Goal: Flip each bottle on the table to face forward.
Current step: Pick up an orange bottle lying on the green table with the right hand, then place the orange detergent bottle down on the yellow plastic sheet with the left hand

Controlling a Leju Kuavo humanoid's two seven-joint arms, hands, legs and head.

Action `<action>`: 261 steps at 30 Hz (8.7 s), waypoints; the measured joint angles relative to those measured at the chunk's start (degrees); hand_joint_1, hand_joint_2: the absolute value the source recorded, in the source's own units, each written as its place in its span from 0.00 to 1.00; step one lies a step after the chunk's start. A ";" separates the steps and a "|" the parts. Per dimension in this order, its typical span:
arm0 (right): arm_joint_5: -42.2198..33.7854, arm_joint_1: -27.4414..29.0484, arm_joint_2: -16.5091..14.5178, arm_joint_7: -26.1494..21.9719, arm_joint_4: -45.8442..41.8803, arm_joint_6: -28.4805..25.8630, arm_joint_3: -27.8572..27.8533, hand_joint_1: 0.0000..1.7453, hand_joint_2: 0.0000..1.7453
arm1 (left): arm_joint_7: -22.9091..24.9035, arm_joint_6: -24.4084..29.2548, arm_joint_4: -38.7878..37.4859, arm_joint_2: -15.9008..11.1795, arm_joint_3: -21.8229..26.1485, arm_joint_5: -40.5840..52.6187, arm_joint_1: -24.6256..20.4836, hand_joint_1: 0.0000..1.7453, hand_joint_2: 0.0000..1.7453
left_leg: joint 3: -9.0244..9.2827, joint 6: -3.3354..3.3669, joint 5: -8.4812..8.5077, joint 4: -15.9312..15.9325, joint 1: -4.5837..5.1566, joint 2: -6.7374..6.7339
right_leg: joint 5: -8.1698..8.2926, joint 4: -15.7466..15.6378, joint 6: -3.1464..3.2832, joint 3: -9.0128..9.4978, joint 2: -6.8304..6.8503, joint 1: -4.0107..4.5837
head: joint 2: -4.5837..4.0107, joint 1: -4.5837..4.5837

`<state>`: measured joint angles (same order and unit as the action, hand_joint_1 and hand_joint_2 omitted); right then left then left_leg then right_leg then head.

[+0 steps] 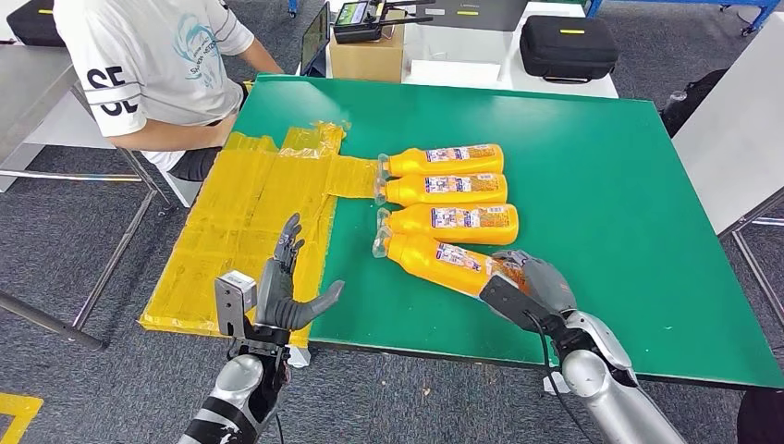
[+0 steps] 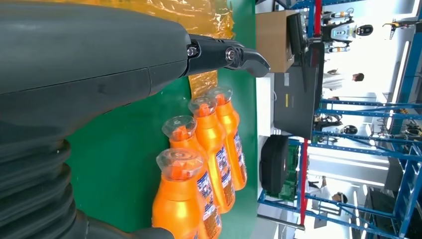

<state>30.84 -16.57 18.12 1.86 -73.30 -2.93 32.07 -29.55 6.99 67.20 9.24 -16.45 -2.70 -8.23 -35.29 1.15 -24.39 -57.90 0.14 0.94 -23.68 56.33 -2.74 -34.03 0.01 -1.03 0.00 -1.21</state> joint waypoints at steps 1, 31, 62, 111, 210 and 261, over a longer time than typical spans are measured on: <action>0.00 0.14 -0.10 -0.02 -0.23 0.00 -0.17 1.00 1.00 | 0.00 0.00 0.10 -0.04 0.03 -0.01 0.03 0.00 1.00 | 0.00 0.01 0.00 0.00 0.01 0.01 | 0.00 0.00 0.00 0.00 0.00 -0.01 | 0.00 0.00; -13.24 5.82 -20.67 -20.28 -3.20 -14.58 -9.56 1.00 1.00 | 4.42 -4.36 -3.39 -0.13 -0.28 -4.70 -7.60 0.00 1.00 | -0.01 -0.02 0.04 0.01 -0.06 -0.02 | 0.01 0.04 0.01 -0.05 -0.01 0.04 | 0.00 0.01; -6.84 -5.41 -22.91 -24.29 21.44 -11.60 0.27 1.00 1.00 | 9.97 -15.02 -11.20 -0.82 -3.76 -13.34 -17.79 0.22 1.00 | -0.03 0.00 0.06 0.01 -0.05 -0.02 | 0.02 0.05 0.01 -0.06 0.00 0.04 | 0.00 0.00; 6.08 -8.87 -23.29 -18.16 24.93 -23.93 3.83 0.50 1.00 | 11.84 -19.15 -11.25 -2.48 -4.58 -14.32 -18.25 1.00 1.00 | -0.03 0.00 0.06 0.00 -0.05 -0.02 | 0.02 0.05 0.01 -0.07 -0.01 0.04 | -0.01 0.01; -21.56 8.54 -23.80 -25.22 -7.86 -9.76 -20.99 0.00 1.00 | 10.45 -15.04 -10.70 -32.16 -32.41 50.80 -31.26 1.00 1.00 | -0.10 -0.04 0.10 0.00 -0.07 -0.07 | 0.01 0.10 0.02 -0.21 -0.04 0.04 | 0.00 0.02; -22.00 9.62 -23.36 -23.59 -10.31 -9.70 -20.56 0.00 1.00 | 8.85 -0.35 -13.58 -20.27 -10.96 36.09 -20.16 0.00 1.00 | -0.12 -0.06 0.08 0.00 -0.06 -0.07 | -0.01 0.09 0.03 -0.24 -0.04 0.03 | 0.00 0.02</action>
<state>8.84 -6.95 -5.24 -21.74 -83.61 -12.63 11.51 -20.70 6.65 53.62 -11.03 -27.41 33.39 -28.39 -35.42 1.09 -24.31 -57.90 0.09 0.87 -23.69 56.42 -2.72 -34.27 -0.03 -1.00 0.00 -1.19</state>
